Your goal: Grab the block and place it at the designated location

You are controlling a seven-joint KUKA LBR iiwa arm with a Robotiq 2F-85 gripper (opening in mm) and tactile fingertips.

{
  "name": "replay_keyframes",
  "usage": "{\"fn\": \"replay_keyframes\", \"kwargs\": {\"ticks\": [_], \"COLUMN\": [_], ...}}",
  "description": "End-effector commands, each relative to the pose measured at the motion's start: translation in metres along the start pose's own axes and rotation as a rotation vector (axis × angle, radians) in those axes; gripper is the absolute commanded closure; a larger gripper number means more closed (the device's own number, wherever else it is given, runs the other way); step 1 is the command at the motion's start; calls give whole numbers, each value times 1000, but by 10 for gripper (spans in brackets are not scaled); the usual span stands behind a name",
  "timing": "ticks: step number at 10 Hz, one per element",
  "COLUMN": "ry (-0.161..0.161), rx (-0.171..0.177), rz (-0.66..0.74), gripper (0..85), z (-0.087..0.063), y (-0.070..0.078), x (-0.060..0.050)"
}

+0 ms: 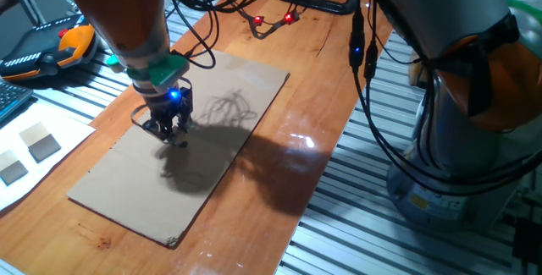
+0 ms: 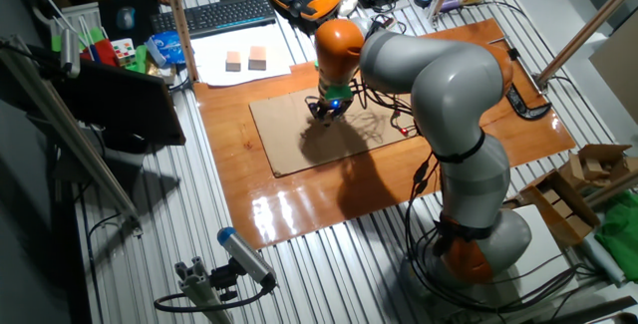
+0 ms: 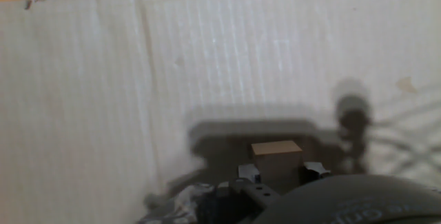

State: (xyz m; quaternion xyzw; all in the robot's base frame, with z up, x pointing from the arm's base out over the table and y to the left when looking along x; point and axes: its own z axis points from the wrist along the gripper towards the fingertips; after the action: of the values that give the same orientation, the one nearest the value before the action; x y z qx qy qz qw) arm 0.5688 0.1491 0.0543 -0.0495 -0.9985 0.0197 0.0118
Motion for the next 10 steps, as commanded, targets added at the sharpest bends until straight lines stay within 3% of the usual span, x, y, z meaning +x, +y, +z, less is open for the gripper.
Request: {"fn": "replay_keyframes", "kwargs": {"ticks": [1, 10], "ry": [-1, 9], "rx": [8, -10], "rz": [-1, -17], "gripper": [843, 843], "z": [2, 10], "y": [1, -5], "x": [2, 9]}}
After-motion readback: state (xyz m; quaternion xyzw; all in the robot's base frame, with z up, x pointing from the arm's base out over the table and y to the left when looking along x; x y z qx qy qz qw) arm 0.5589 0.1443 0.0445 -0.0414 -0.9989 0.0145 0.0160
